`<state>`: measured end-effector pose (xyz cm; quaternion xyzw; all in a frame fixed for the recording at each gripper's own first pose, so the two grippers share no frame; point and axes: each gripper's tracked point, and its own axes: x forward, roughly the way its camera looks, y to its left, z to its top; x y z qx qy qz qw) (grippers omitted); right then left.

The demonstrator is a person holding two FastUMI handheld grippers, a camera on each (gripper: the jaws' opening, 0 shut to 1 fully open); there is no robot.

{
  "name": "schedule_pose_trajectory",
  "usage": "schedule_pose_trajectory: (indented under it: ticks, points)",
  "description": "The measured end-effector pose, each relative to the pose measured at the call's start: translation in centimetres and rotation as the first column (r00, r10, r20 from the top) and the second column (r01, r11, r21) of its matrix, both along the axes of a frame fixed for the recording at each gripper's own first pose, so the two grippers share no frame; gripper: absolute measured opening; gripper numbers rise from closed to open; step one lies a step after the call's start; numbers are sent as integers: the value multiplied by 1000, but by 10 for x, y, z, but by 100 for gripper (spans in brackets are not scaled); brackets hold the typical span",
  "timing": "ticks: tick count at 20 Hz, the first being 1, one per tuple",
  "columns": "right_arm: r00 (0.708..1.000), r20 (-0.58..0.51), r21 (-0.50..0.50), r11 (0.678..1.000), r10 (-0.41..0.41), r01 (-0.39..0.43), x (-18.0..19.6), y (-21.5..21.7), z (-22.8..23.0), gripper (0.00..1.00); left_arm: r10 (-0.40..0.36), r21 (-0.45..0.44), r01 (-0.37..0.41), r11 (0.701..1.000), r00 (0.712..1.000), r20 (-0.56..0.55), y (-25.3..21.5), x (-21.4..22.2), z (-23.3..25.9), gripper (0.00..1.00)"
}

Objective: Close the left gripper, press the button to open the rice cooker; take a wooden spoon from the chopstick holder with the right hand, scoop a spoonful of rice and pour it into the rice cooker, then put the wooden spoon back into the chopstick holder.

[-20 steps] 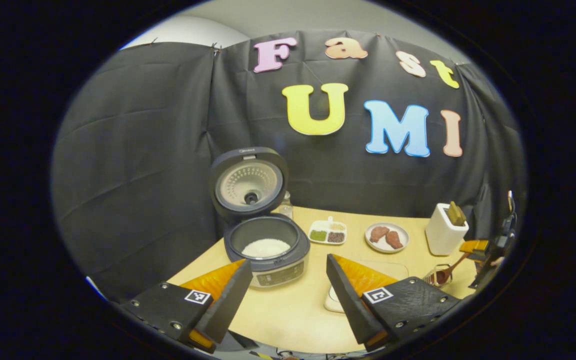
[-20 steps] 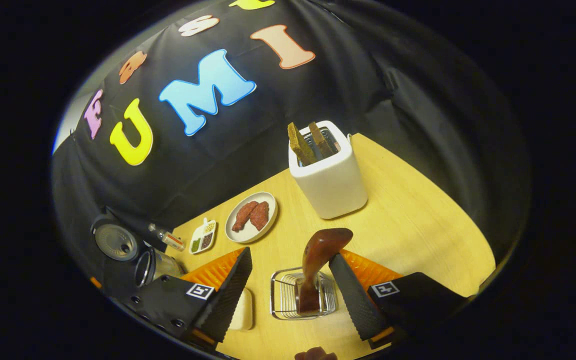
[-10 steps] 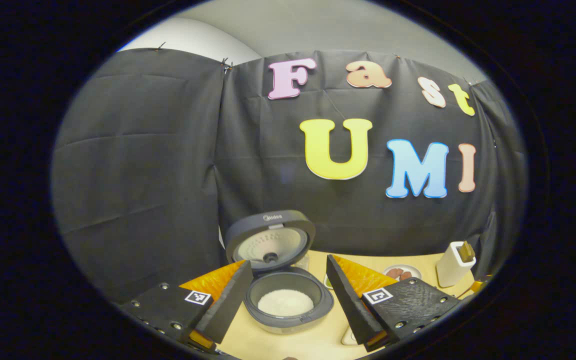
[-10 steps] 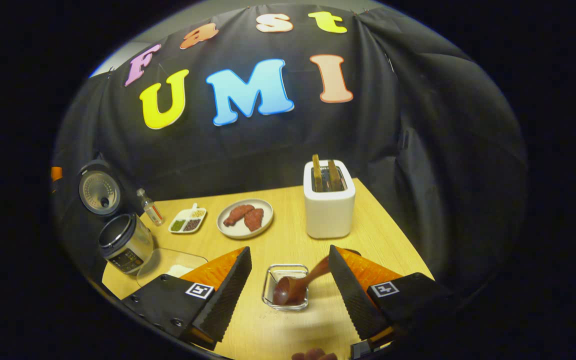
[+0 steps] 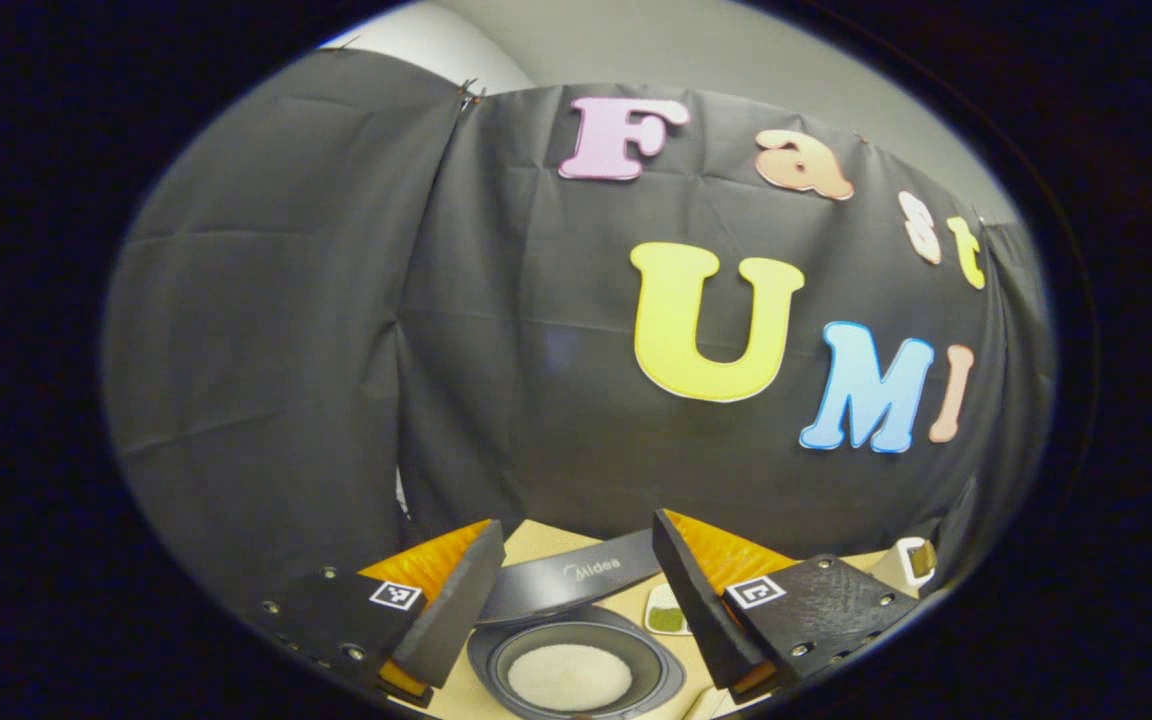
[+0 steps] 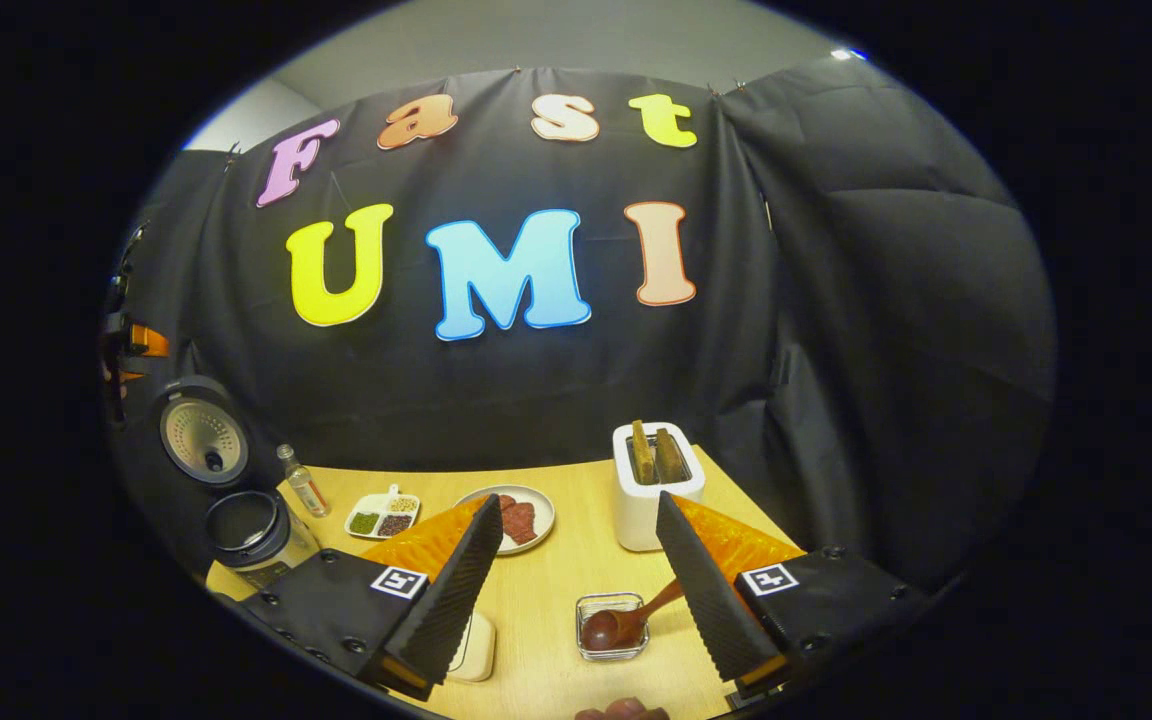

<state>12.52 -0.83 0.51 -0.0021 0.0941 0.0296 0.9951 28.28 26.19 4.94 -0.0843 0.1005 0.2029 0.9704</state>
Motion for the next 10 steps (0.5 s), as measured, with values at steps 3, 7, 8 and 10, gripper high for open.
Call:
schedule_pose_trajectory:
  ticks: [3, 7, 8, 10]
  points:
    - [998, -28, -9, 999, -47, 47, -14, -5, -11, 98, 3, -128, -8, 992, 999, -33, 29, 30, -28, 94]
    - [995, -74, 1, 998, -59, 59, -22, -7, -27, 98, 11, -217, -36, 976, 993, -116, 39, 35, -58, 95]
    - [995, -81, 3, 998, -56, 56, -21, -8, -29, 98, 4, -207, -35, 978, 989, -146, 36, 35, -64, 95]
    - [995, -90, 18, 999, -35, 37, -22, -2, -32, 98, -7, -209, -30, 977, 985, -175, 23, 31, -72, 97]
